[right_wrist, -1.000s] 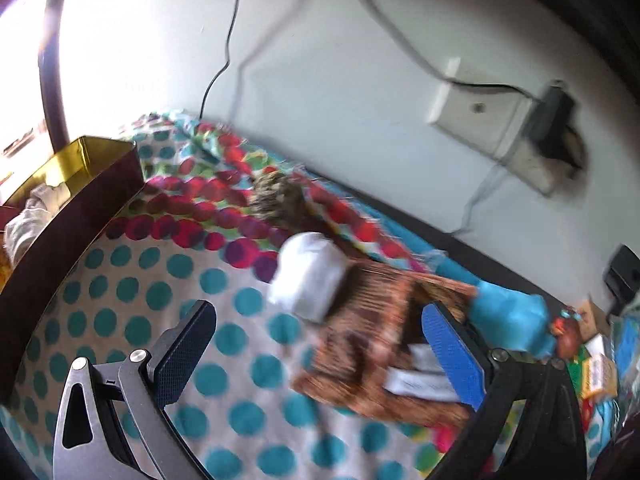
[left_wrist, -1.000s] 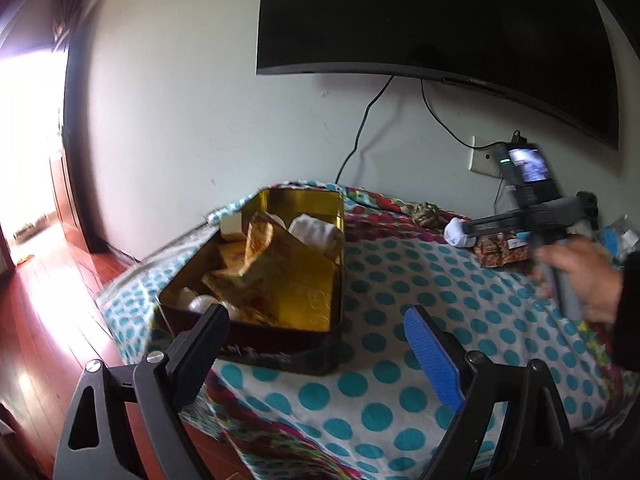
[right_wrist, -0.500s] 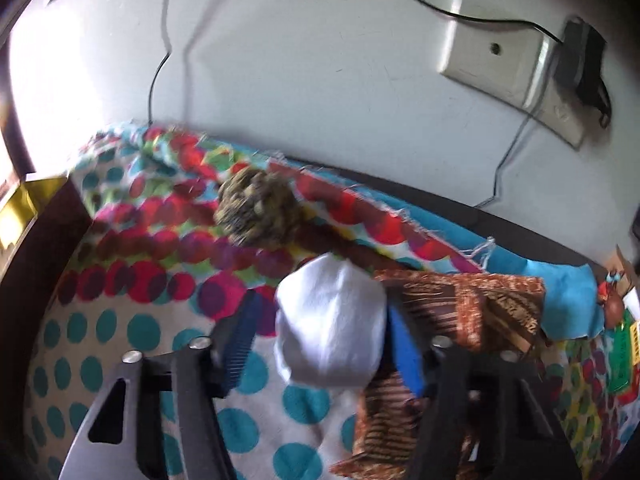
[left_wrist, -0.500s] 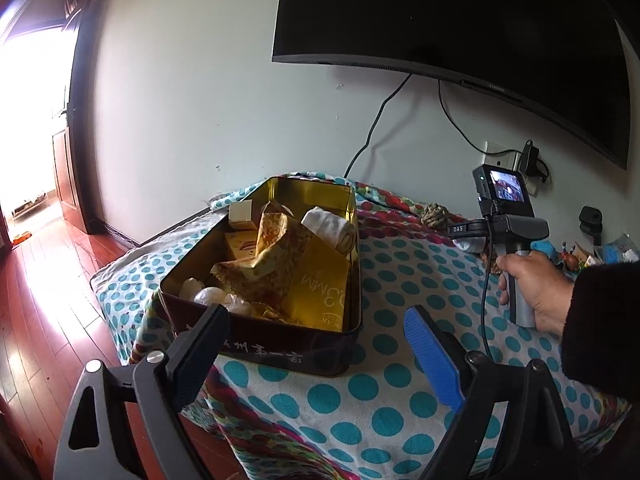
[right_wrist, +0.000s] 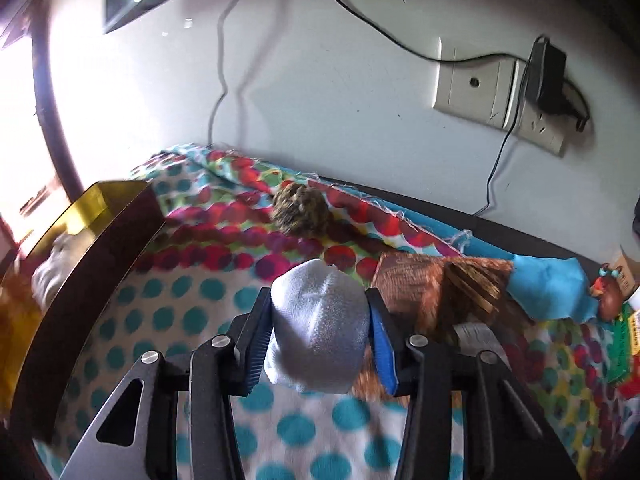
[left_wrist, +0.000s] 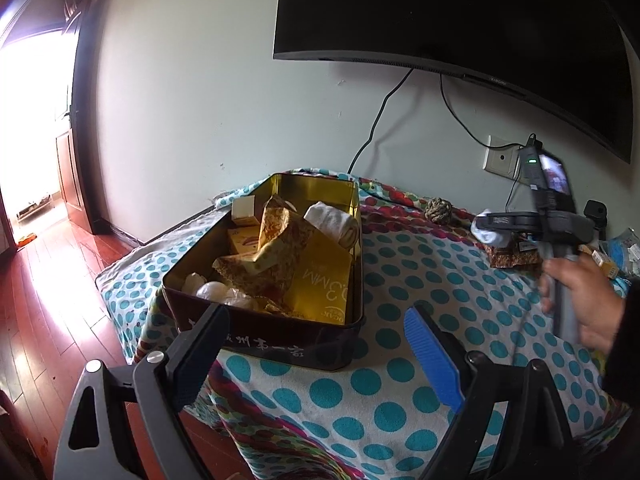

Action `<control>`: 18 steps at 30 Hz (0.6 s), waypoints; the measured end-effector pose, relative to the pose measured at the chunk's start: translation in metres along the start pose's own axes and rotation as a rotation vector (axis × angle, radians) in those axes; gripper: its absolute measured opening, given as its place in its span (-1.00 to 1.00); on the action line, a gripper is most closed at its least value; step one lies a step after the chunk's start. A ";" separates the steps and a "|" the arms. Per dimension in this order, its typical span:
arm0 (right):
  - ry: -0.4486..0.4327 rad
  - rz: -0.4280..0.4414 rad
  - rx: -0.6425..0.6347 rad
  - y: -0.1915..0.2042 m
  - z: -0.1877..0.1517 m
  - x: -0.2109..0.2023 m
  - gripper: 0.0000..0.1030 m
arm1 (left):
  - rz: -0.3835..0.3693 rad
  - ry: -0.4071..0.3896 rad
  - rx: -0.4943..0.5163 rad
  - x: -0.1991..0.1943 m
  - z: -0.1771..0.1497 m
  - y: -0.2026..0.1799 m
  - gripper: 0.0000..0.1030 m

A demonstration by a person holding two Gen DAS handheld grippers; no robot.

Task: Organize objects
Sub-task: 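Grasp the white sock beside the brown bag with the right gripper, then carry the white sock over the gold tin and open the right gripper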

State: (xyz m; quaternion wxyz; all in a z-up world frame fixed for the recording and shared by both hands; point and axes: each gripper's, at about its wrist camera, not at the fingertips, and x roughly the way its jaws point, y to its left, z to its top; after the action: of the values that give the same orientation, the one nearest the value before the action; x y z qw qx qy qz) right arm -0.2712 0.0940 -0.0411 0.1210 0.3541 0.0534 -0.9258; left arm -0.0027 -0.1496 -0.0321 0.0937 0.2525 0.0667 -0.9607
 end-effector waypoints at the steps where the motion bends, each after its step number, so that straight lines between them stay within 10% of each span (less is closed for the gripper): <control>1: 0.000 -0.006 -0.008 0.000 -0.005 -0.005 -0.18 | 0.005 -0.003 -0.001 -0.001 0.000 -0.001 0.78; 18: 0.025 -0.054 0.056 -0.007 -0.049 -0.015 -0.18 | 0.027 -0.013 0.009 -0.014 -0.006 -0.011 0.78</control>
State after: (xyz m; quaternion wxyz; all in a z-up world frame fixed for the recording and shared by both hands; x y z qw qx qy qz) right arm -0.2306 0.1126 -0.0668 0.0853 0.3671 0.0388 -0.9254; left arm 0.0091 -0.1357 -0.0294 0.1059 0.2476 0.0583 -0.9613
